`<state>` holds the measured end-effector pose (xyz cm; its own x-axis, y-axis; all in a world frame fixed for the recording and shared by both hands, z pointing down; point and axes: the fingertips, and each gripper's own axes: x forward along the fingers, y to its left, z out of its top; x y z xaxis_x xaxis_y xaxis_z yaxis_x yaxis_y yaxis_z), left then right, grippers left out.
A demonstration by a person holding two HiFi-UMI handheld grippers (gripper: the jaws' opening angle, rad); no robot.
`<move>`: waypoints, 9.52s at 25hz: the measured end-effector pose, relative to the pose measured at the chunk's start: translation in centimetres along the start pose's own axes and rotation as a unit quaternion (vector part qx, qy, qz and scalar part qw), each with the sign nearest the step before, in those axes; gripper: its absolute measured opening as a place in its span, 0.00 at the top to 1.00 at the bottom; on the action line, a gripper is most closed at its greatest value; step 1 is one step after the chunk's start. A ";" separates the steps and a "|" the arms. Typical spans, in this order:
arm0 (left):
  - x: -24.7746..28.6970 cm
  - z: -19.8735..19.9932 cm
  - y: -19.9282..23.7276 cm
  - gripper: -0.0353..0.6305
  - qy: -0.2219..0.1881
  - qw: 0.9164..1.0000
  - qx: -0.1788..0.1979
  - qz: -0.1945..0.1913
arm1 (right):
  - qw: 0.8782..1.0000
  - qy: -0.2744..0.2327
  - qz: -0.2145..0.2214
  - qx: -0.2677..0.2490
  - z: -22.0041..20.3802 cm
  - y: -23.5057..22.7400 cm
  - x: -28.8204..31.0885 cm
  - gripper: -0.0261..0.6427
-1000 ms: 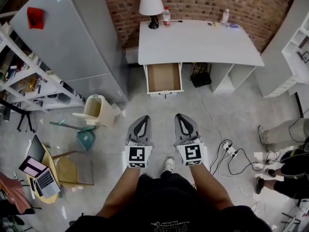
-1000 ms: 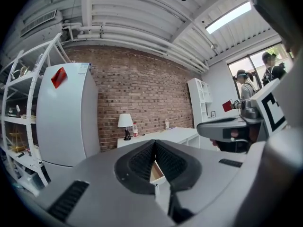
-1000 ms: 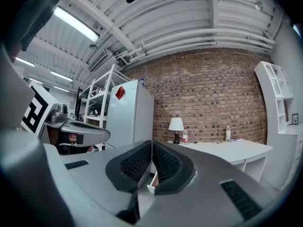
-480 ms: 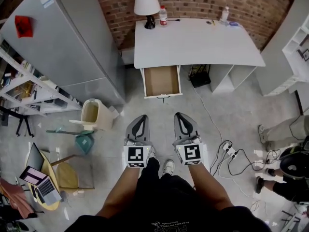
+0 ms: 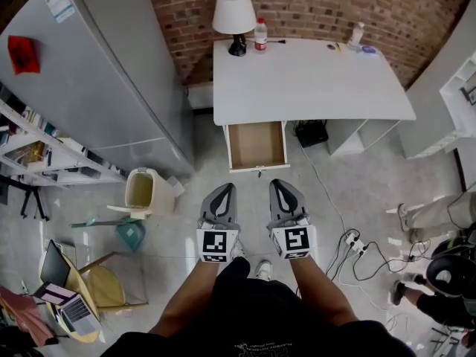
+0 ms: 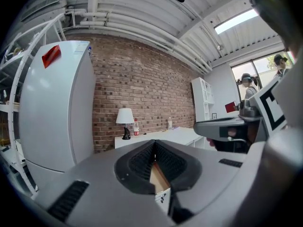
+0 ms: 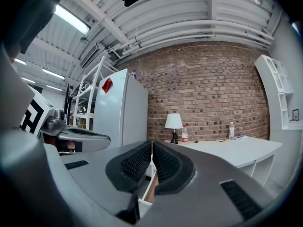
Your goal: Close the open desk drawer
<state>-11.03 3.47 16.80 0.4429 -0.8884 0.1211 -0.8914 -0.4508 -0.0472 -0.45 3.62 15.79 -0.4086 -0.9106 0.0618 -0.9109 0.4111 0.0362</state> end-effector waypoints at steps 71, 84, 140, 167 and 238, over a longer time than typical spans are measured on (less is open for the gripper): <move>17.1 -39.0 -2.0 0.94 0.052 0.998 -0.047 0.001 | 0.977 0.081 0.033 0.194 -44.6 -7.0 12.9 0.92; 17.0 -40.8 -1.7 0.94 0.054 0.997 -0.050 0.003 | 0.925 0.078 0.025 0.371 -49.1 -8.0 14.9 0.83; 16.8 -40.3 0.3 0.94 0.077 0.995 -0.068 0.010 | 0.794 0.005 0.056 0.605 -47.3 -9.3 18.6 0.89; 18.9 -39.2 2.0 0.94 0.075 0.995 -0.069 0.012 | 0.777 -0.027 0.025 0.629 -42.6 -10.7 19.6 0.89; 24.1 -38.3 5.9 0.94 0.058 0.997 -0.057 0.013 | 0.796 -0.008 0.022 0.604 -41.7 -16.7 35.7 0.89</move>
<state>-9.31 -17.32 57.40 0.4114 -0.8803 0.2362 -0.9104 -0.4095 0.0597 2.61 -34.02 58.94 -0.4332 -0.9010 0.0236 -0.2825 0.1109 -0.9528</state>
